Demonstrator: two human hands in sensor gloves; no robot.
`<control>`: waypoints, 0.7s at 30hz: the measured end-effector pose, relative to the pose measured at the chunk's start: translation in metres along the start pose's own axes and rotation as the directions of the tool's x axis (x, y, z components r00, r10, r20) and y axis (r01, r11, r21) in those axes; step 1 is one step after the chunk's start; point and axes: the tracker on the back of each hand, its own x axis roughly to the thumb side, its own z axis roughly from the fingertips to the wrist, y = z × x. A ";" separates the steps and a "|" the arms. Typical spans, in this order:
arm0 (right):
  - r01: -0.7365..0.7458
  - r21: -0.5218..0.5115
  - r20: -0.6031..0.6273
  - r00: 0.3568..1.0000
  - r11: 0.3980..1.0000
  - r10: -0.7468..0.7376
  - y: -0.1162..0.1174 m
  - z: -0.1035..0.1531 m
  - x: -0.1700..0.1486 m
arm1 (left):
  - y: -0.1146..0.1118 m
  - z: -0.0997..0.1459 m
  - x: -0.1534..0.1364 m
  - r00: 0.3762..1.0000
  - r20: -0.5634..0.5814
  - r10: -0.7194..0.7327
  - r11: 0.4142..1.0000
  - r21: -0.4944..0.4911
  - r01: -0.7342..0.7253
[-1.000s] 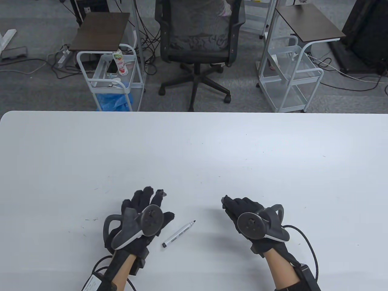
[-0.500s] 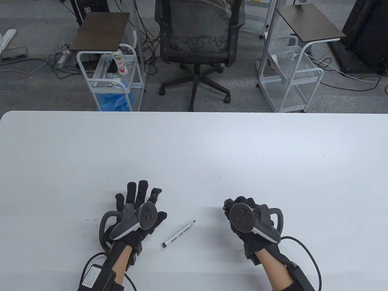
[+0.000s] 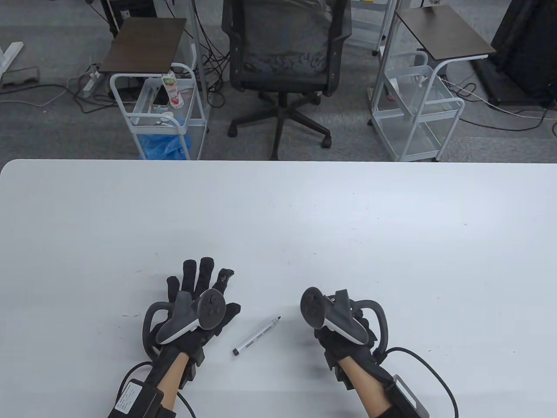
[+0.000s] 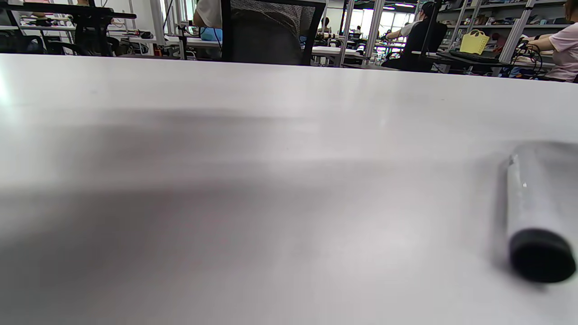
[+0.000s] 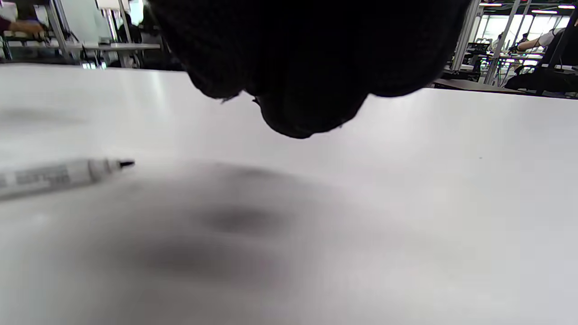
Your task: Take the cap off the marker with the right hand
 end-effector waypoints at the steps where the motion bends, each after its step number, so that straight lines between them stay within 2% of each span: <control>1: -0.028 0.010 0.006 1.000 1.000 0.028 0.006 -0.002 0.005 | 0.000 0.000 0.000 1.000 0.002 -0.001 1.000 -0.002 0.001; 6: -0.101 0.099 0.001 0.995 0.990 0.101 0.022 -0.010 0.020 | -0.002 -0.001 0.004 1.000 0.010 -0.010 1.000 -0.026 0.010; 11: -0.158 0.048 0.002 0.987 0.986 0.158 0.029 -0.009 0.025 | -0.005 -0.003 0.004 1.000 0.010 -0.015 0.999 -0.052 0.015; 21: -0.171 0.090 0.014 0.985 0.981 0.171 0.029 -0.006 0.026 | -0.005 -0.003 0.006 1.000 0.012 -0.021 0.998 -0.051 0.021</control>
